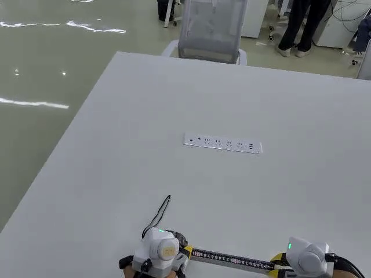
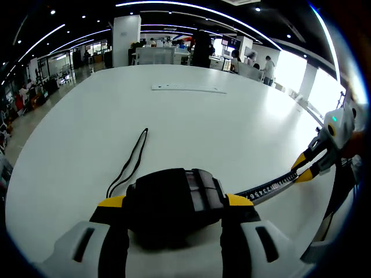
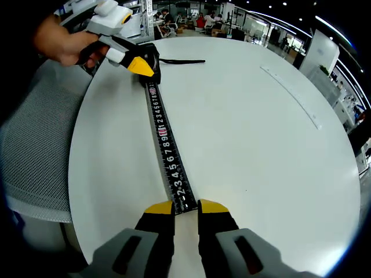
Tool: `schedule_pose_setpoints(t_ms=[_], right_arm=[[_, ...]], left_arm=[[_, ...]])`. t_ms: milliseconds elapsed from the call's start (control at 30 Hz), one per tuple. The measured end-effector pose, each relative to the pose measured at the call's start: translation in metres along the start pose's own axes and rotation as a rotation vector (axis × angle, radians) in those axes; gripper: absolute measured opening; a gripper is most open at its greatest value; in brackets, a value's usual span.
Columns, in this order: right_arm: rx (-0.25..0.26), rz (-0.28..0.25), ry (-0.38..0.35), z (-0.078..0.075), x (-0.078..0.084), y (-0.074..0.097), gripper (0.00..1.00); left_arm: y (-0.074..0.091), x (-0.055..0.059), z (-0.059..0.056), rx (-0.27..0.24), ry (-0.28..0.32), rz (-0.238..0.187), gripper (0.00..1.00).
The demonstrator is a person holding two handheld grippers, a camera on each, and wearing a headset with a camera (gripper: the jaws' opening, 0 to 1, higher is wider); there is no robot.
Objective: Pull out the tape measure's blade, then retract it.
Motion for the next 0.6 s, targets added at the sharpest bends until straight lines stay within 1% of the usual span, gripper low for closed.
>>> schedule_pose_setpoints(t_ms=[333,533,600], right_arm=[[0.004,-0.002,-0.001,0.0006,-0.0008,0.0009,0.14],[0.003,-0.021,-0.026,-0.0003,-0.0019,-0.0008,0.14],[0.001,-0.020,-0.020,-0.0001,-0.0032,-0.0010,0.13]], left_arm=[[-0.0003,0.0006,-0.0007,0.006,0.002,0.006,0.61],[0.0000,0.0009,-0.0008,0.010,0.003,0.009,0.61],[-0.0001,0.0009,-0.0008,0.011,0.004,0.010,0.61]])
Point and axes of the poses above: the centre of the closed fingertips' face, and the gripper's own axes: y roughly backward along the fingers, z roughly to its left, x roughly out of its underside, the point moved 1 cm from there along y, roughly backward along the fingers, and after that the axes turned 1 degree about -x, right-handed, at the moved point
